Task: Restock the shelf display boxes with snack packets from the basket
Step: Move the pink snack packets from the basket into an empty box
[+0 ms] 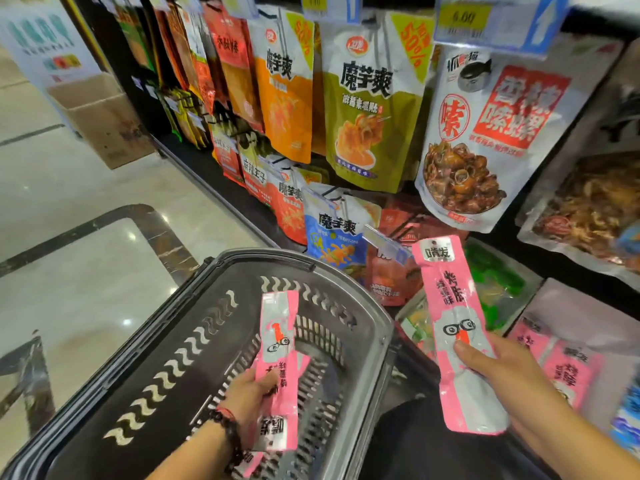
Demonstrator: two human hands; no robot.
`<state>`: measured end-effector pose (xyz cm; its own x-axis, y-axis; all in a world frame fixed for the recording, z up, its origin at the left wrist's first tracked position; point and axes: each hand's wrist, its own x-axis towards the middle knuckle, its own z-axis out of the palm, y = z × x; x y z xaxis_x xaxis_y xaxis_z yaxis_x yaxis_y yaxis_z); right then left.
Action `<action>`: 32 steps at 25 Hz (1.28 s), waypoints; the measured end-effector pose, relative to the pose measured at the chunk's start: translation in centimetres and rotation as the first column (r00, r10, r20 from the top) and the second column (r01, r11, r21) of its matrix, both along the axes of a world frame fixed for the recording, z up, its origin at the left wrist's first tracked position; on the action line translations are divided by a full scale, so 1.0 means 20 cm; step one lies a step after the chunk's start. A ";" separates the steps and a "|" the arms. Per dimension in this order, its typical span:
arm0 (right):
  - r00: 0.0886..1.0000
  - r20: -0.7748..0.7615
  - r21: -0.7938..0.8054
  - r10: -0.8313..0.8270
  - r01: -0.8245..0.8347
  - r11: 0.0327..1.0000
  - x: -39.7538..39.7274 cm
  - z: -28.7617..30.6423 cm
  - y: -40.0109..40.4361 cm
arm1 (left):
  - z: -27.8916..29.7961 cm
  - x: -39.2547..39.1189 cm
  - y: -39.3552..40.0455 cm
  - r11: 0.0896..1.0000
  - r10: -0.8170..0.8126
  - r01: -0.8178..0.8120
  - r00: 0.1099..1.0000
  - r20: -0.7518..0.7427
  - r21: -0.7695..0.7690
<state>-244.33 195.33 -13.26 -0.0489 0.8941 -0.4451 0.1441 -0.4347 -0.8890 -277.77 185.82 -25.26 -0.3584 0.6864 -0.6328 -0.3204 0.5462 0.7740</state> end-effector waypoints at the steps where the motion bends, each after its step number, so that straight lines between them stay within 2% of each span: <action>1: 1.000 -0.009 -0.003 -0.023 0.023 1.000 0.03 -0.02 0.01 | 0.12 0.03 0.01 0.998 -0.029 0.027 0.999 0.032 0.050; 5: 0.987 -0.088 -0.045 -0.136 0.132 0.990 0.12 -0.07 0.03 | 0.45 0.21 0.07 0.974 -0.166 0.155 0.985 0.054 0.166; 6: 0.983 -0.101 -0.060 -0.156 0.150 0.987 0.14 -0.08 0.04 | 0.49 0.26 0.10 0.962 -0.217 0.211 0.976 0.016 0.174; 9: 0.962 -0.126 -0.077 -0.244 0.236 0.969 0.22 -0.13 0.06 | 0.53 0.50 0.24 0.918 -0.362 0.366 0.930 -0.053 0.152; 12: 0.928 -0.144 -0.092 -0.344 0.333 0.938 0.31 -0.18 0.08 | 0.51 0.82 0.41 0.886 -0.448 0.446 0.894 -0.015 0.129; 15: 0.902 -0.163 -0.115 -0.401 0.386 0.915 0.41 -0.23 0.10 | 0.43 1.11 0.56 0.845 -0.520 0.523 0.852 -0.058 0.112; 21: 0.789 -0.049 -0.155 -0.613 0.600 0.785 0.70 -0.42 0.14 | 0.24 1.52 0.81 0.785 -0.586 0.597 0.802 -0.114 0.165; 23: 0.765 0.025 -0.166 -0.643 0.638 0.752 0.78 -0.50 0.17 | 0.24 1.58 0.85 0.788 -0.585 0.600 0.800 -0.138 0.140; 26: 0.738 0.193 -0.124 -0.647 0.672 0.730 0.85 -0.63 0.21 | 0.19 1.60 0.95 0.796 -0.588 0.601 0.797 -0.137 0.076; 29: 0.713 0.221 -0.070 -0.666 0.693 0.718 0.83 -0.76 0.27 | 0.09 1.60 1.03 0.813 -0.572 0.582 0.807 -0.144 0.032; 32: 0.713 0.242 -0.042 -0.658 0.685 0.727 0.77 -0.85 0.34 | 0.04 1.60 1.05 0.785 -0.604 0.619 0.775 -0.185 0.030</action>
